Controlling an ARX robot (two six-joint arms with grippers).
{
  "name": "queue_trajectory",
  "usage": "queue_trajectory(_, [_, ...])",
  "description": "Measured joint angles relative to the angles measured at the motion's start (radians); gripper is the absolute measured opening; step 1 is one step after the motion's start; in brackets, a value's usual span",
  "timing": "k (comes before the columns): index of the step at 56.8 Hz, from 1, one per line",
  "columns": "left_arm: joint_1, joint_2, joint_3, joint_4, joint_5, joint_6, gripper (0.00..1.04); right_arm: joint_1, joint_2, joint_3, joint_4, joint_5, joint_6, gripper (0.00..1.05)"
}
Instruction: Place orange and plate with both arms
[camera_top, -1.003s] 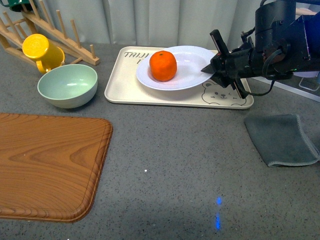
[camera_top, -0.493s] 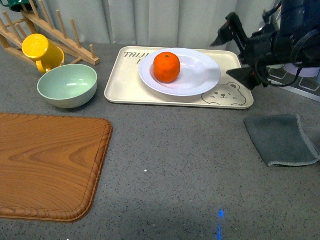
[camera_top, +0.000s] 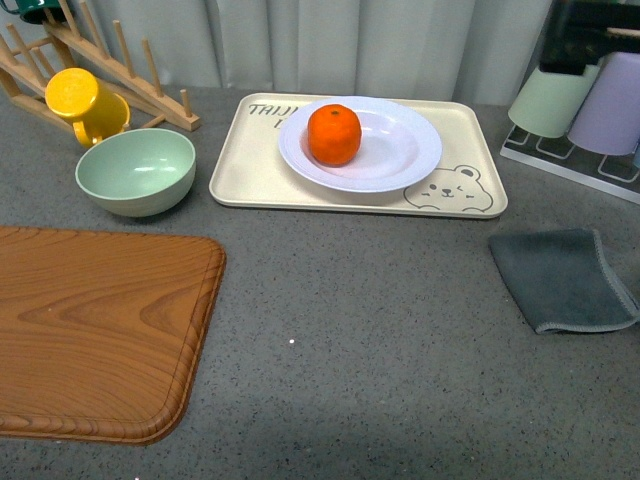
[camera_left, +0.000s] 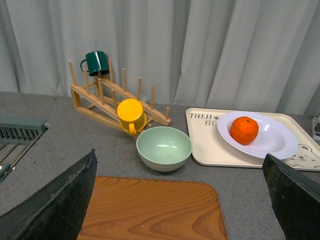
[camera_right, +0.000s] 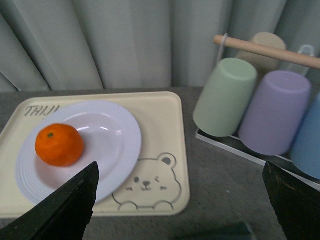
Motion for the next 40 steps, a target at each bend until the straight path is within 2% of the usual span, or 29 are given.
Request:
queue_trajectory(10, [0.000,0.000,0.000,0.000,0.000,0.000,0.98,-0.032,-0.248,-0.237,-0.009,0.031,-0.090,0.96])
queue_trajectory(22, [0.000,0.000,0.000,0.000,0.000,0.000,0.98,-0.084,-0.613,-0.467,-0.144,0.034,-0.142,0.96])
queue_trajectory(25, [0.000,0.000,0.000,0.000,0.000,0.000,0.98,-0.087,-0.709,-0.523,-0.177,0.009,-0.131,0.96])
queue_trajectory(30, [0.000,0.000,0.000,0.000,0.000,0.000,0.98,-0.080,-0.829,-0.579,-0.174,0.025,-0.140,0.96])
queue_trajectory(37, [0.000,0.000,0.000,0.000,0.000,0.000,0.98,-0.080,-0.835,-0.579,-0.171,0.025,-0.142,0.96])
queue_trajectory(39, [0.000,0.000,0.000,0.000,0.000,0.000,0.98,-0.084,-0.825,-0.589,-0.132,0.004,-0.136,0.94])
queue_trajectory(40, [0.000,0.000,0.000,0.000,0.000,0.000,0.98,-0.090,-0.816,-0.608,-0.056,-0.028,-0.126,0.90])
